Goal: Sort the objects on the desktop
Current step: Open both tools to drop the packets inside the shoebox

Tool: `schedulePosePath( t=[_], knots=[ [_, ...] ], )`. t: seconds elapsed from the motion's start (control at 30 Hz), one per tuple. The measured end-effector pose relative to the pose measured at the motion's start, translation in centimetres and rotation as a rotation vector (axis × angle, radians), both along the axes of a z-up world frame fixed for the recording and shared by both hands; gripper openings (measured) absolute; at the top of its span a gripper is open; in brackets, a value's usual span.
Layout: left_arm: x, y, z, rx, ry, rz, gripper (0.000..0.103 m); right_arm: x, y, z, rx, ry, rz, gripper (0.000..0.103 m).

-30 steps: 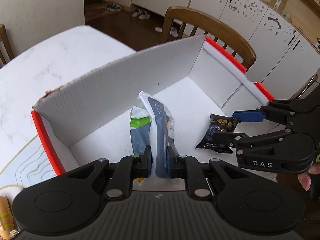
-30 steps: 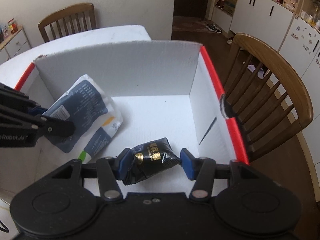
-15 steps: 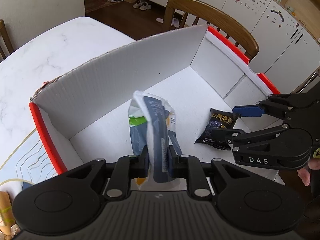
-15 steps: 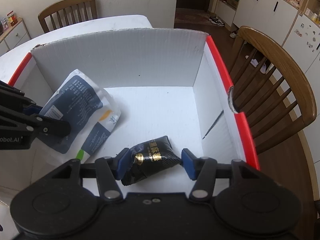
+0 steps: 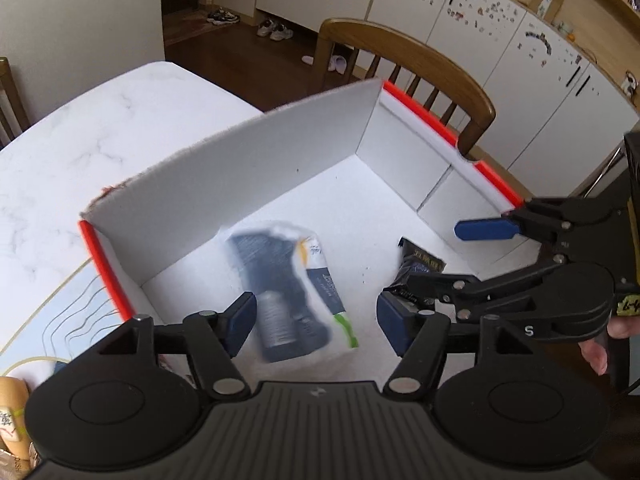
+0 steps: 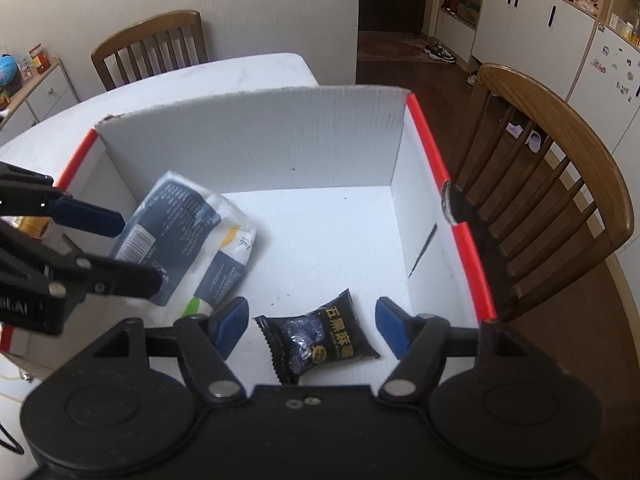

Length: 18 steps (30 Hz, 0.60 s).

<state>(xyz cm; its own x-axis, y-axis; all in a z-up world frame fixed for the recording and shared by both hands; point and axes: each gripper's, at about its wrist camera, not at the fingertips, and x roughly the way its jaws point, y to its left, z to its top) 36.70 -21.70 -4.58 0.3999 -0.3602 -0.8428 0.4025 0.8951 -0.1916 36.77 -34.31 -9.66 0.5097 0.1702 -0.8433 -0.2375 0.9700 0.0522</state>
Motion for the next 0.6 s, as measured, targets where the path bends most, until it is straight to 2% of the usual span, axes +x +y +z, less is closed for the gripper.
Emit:
schedulePosePath(
  t=[0.17, 0.43, 0.6],
  knots=[
    [-1.1, 0.4, 1.7, -0.028, -0.037, 0.0, 0.066, -0.9, -0.3, 1.4, 0.026, -0.021, 0.007, 0.072],
    [-3.8, 2.0, 4.4, -0.07, -0.115, 0.008, 0.083, -2.7, 0.4, 3.5, 0.068, -0.063, 0.028, 0.08],
    [-6.1, 3.3, 5.9, -0.085, -0.154, 0.004, 0.088, -4.2, 1.6, 4.9, 0.083, -0.124, 0.061, 0.087]
  ],
)
